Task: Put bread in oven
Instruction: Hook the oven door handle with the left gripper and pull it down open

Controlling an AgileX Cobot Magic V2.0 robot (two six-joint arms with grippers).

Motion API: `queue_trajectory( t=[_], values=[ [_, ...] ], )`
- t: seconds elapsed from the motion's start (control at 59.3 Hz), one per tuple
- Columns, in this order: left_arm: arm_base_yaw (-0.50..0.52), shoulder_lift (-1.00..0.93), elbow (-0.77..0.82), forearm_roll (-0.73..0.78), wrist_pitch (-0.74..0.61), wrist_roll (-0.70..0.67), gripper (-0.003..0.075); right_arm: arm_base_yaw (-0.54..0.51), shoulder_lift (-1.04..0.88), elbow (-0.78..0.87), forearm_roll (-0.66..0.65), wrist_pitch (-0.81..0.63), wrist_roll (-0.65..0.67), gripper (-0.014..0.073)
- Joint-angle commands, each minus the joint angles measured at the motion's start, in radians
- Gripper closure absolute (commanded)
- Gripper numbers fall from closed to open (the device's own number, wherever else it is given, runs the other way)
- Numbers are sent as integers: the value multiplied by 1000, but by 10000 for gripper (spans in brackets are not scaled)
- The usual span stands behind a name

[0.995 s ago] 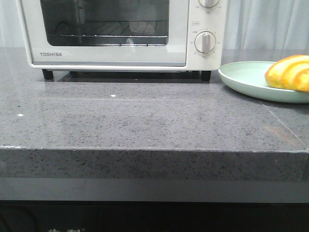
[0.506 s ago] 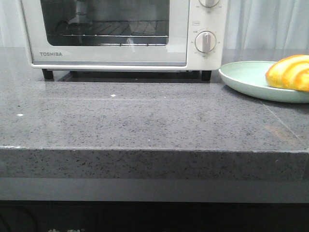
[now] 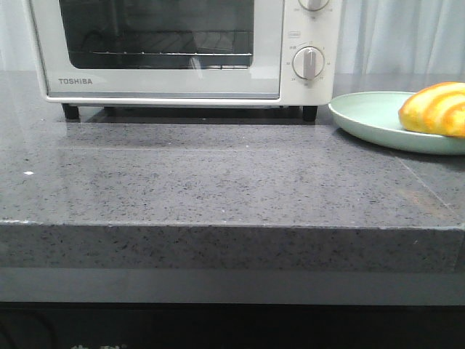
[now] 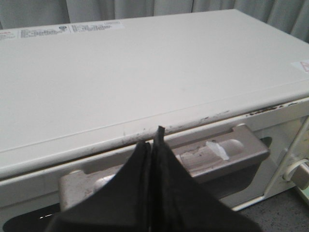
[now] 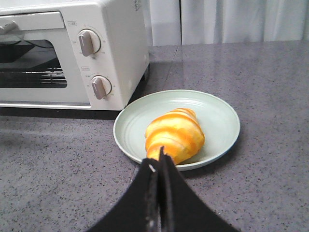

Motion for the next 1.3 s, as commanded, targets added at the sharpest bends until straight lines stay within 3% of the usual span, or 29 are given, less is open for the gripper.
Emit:
queue_trajectory(
  t=[0.0,0.32,0.59,0.776,1.281],
  values=[
    [-9,-12,-47,2,-84,-8,741,-5,19,-37,11,-72,-6,654],
    [-5,8,-47,2,-64,-8,741,-5,19,-37,11,-72,-6,654],
    [-46,-34,-47,2,340,-3,741,-5,19,-37,11,-72,-6,654],
    [-71,-75,-23,-6,490,13,741,-5,19,-37,11,-71,-6,654],
    [-106,-118,193,-66,406,13,741,-5,19,-37,11,-70,-6,654]
  ],
)
